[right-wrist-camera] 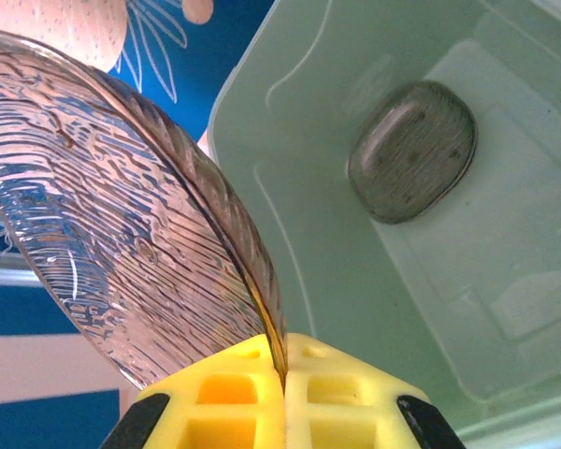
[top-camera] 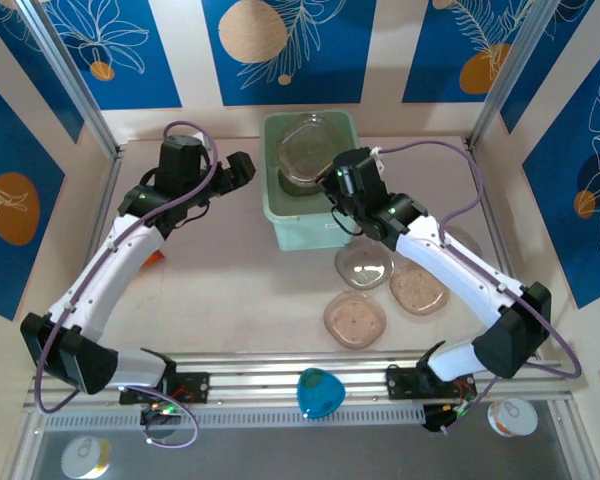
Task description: Place the plates into the plastic bin on the countertop
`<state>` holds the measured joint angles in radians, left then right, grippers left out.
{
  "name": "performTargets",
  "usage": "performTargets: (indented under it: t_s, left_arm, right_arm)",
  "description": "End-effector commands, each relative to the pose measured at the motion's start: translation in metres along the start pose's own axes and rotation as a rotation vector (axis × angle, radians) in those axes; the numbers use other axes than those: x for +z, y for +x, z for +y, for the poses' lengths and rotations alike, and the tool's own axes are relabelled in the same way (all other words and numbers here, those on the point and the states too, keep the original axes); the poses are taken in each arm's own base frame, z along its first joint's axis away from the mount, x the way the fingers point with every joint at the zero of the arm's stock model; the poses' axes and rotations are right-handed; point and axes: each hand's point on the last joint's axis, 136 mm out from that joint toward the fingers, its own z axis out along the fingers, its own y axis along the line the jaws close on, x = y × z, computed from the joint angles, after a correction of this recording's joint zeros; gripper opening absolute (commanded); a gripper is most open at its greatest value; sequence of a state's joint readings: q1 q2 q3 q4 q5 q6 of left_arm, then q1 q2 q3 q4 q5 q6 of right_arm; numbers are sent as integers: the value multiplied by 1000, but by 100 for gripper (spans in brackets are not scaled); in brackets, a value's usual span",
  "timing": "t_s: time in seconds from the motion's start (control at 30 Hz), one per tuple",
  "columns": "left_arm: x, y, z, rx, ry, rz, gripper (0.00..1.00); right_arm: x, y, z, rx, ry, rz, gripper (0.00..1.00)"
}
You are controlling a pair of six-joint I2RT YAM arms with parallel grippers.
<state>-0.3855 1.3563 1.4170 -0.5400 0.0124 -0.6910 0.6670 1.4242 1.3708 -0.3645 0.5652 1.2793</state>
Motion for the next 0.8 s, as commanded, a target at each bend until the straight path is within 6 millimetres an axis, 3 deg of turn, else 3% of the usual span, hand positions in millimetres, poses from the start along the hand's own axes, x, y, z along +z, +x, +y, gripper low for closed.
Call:
performTargets:
  t_s: [0.0,0.23,0.4,0.57,0.77]
  left_arm:
    - [-1,-5,3,46,31,42,99]
    - [11,8,38,84,-25,122,99]
    - [22,18,47,82,-9,178,99]
    - [29,18,49,127,-13,227,99]
    - [38,17,46,131,11,254,99]
  right_arm:
    - [4,-16,4,56,28,-33,0]
    - [24,-41,13,90,127,-77,0]
    - [45,-46,15,152,226,-86,0]
    - [66,-42,5,263,333,-75,0]
    - [90,-22,-25,426,448,-23,0]
